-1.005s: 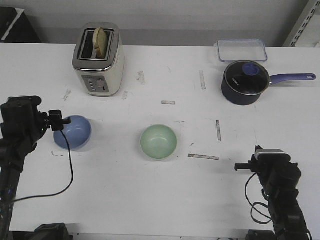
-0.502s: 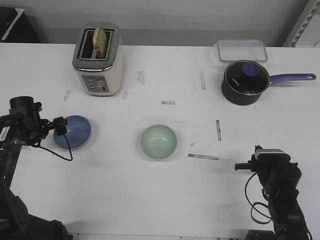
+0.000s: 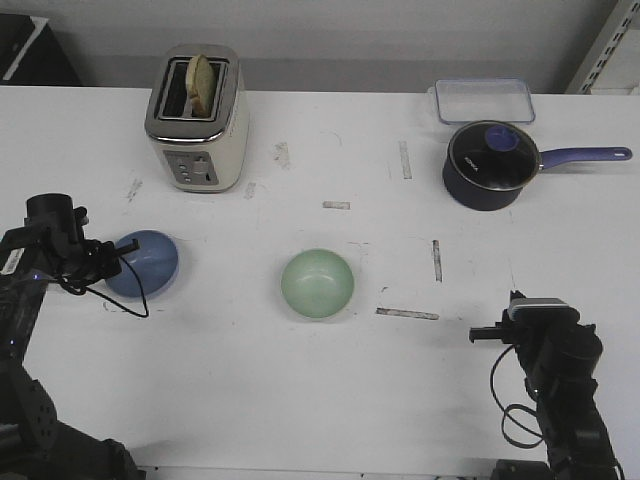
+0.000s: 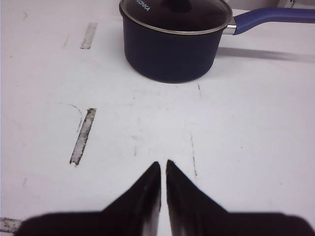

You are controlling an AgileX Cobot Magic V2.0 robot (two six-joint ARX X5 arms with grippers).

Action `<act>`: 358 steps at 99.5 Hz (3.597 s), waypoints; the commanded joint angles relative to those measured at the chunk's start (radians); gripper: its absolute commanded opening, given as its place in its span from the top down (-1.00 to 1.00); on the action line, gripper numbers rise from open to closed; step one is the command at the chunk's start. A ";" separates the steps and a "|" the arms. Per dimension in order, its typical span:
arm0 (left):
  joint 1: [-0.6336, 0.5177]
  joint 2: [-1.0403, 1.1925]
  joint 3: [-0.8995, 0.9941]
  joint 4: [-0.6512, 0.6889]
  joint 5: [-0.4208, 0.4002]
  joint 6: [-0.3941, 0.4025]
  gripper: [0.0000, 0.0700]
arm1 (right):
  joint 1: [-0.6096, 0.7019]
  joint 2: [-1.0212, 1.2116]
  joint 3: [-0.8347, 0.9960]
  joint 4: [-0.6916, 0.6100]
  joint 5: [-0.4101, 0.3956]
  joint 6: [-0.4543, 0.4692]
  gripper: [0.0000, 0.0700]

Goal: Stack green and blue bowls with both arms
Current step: 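Reach the left gripper to the blue bowl and grasp its rim, then lift the blue bowl with the left gripper and lower it into the green bowl, then release the blue bowl and pull the left gripper back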

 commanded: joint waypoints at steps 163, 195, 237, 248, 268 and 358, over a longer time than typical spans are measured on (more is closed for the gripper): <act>-0.855 0.005 0.136 0.195 0.052 -0.082 1.00 | 0.001 0.006 -0.001 0.010 -0.001 -0.011 0.98; -0.855 0.006 0.136 0.160 0.052 -0.082 0.99 | 0.001 0.006 -0.001 0.010 -0.001 -0.011 0.98; -0.855 0.004 0.145 0.215 0.052 -0.087 -0.53 | 0.001 0.006 -0.001 0.010 -0.001 -0.011 0.98; -0.851 -0.002 0.178 0.210 0.052 -0.087 -0.51 | 0.001 0.005 -0.001 0.010 0.000 -0.011 0.98; -0.798 -0.041 0.278 0.160 0.047 -0.085 -0.10 | 0.001 0.005 -0.001 0.010 0.000 -0.011 0.98; -0.249 -0.853 -0.406 0.357 -0.176 0.111 1.00 | 0.001 0.005 -0.001 0.031 0.000 -0.004 0.98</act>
